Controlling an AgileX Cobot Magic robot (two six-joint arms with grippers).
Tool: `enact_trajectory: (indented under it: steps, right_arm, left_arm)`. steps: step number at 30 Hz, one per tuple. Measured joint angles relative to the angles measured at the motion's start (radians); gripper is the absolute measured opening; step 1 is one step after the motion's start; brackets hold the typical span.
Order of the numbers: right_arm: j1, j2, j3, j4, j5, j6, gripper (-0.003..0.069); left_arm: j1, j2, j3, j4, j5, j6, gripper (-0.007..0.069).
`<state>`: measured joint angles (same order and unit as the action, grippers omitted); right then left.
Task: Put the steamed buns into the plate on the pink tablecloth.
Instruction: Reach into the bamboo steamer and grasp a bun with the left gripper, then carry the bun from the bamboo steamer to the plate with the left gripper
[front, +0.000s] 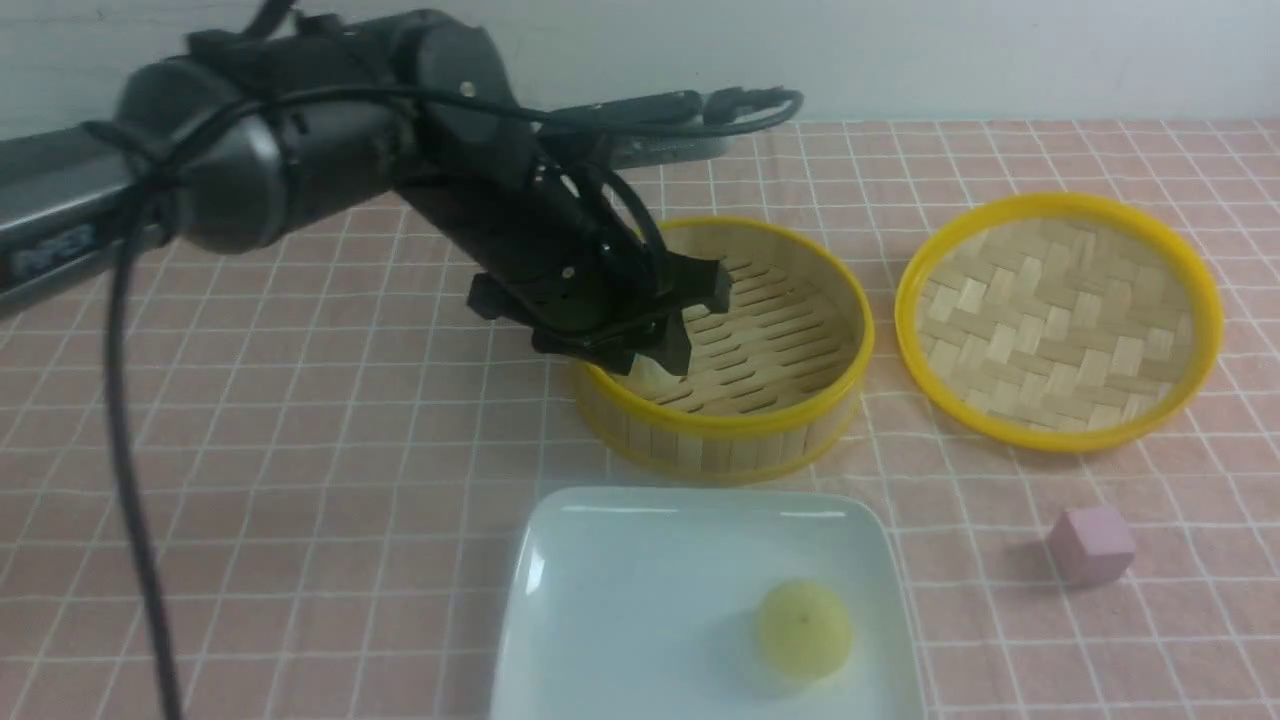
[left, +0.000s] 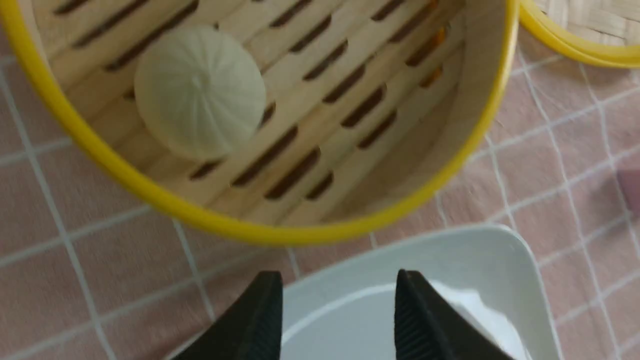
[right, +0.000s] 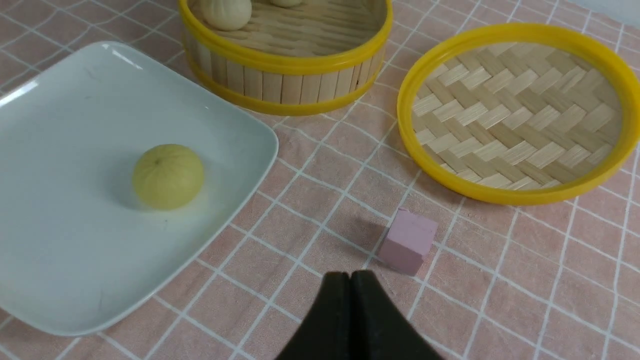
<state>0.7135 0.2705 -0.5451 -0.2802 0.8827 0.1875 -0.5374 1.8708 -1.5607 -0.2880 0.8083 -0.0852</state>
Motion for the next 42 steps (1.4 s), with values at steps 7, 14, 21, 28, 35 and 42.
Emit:
enact_trajectory:
  steps: [7, 14, 21, 28, 35, 42]
  right_arm:
    - [0.0, 0.0, 0.019, -0.014, -0.007, 0.0, 0.0]
    - [0.0, 0.0, 0.082, -0.031, -0.03, 0.0, 0.0003]
    - [0.0, 0.0, 0.097, -0.04, -0.055, 0.0, 0.001]
    - [0.0, 0.0, 0.098, -0.04, -0.053, 0.0, 0.0014]
    - [0.0, 0.0, 0.098, -0.046, -0.052, 0.0, 0.0018]
    - [0.0, 0.0, 0.098, -0.047, -0.053, 0.0, 0.0024]
  left_arm:
    - [-0.005, 0.166, -0.211, 0.142, 0.012, -0.079, 0.0342]
    - [-0.005, 0.272, -0.23, 0.177, -0.003, -0.086, 0.0328]
    - [-0.005, 0.295, -0.247, 0.187, 0.016, -0.088, 0.0054]
    - [-0.006, 0.149, -0.34, 0.183, 0.195, -0.087, 0.0026]
    - [-0.006, -0.141, -0.408, 0.288, 0.413, -0.075, 0.0026]
    - [-0.011, -0.294, -0.108, 0.278, 0.433, -0.087, 0.0026]
